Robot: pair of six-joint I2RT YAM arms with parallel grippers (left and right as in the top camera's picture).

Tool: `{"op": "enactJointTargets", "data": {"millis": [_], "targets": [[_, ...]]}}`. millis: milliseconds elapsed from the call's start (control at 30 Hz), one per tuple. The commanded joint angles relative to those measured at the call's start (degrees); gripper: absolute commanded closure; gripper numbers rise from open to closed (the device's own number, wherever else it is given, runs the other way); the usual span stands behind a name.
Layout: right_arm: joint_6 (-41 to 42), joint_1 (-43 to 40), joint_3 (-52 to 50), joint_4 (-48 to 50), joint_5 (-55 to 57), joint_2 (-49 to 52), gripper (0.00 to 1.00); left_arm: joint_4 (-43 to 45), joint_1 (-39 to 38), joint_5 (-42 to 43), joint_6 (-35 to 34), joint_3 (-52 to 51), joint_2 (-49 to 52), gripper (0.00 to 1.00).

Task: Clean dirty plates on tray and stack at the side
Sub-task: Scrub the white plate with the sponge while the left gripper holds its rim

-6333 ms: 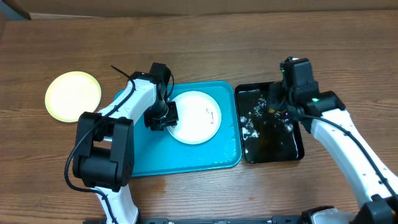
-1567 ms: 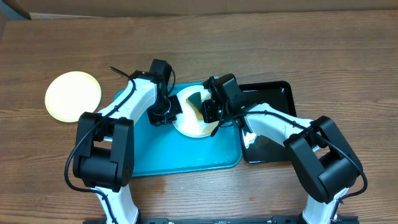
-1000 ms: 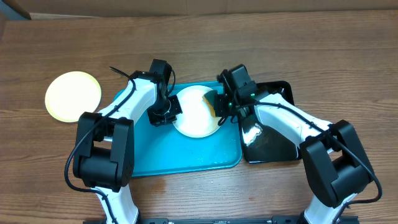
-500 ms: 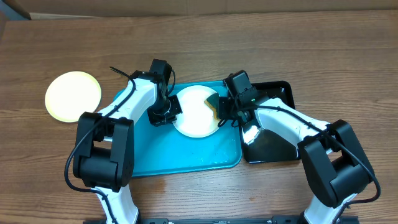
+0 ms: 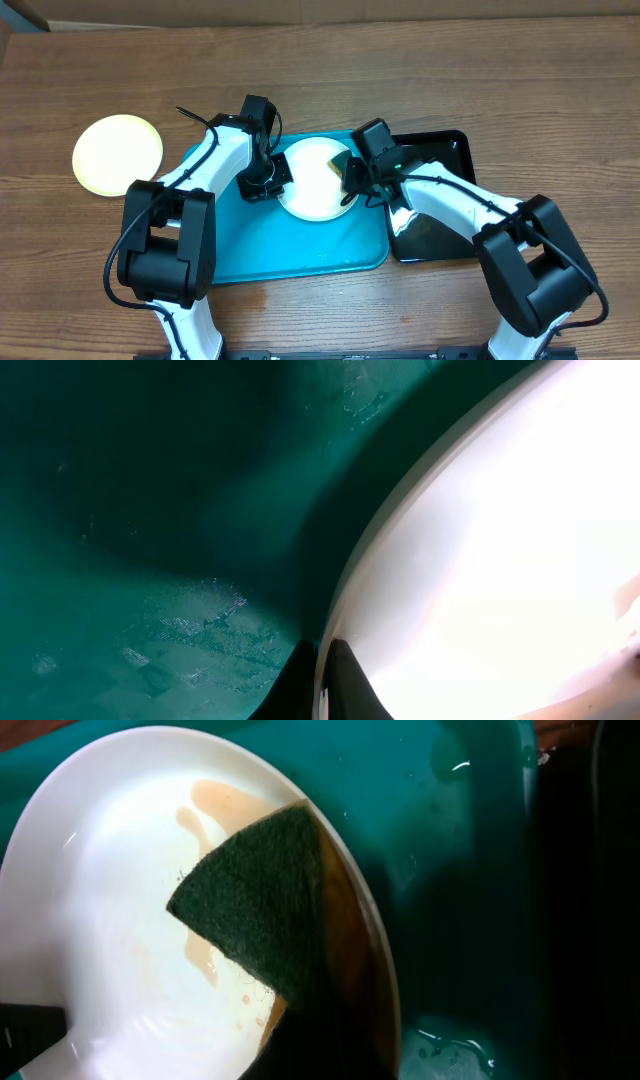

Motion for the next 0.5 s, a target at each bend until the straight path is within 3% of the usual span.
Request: {"op": "enactJointTargets", "data": {"millis": [0,467], "targets": [[4.9,1.1,-0.5,0.1,3.6,0.4,0.96,0.0,-0.5,-2.2,0.3,-1.1,2.3,0.95],[8.2,1.7,-0.5,1.0,0.8,3.5,0.96,0.0,-0.5,-2.2,0.3,-1.1,2.3,0.95]]}}
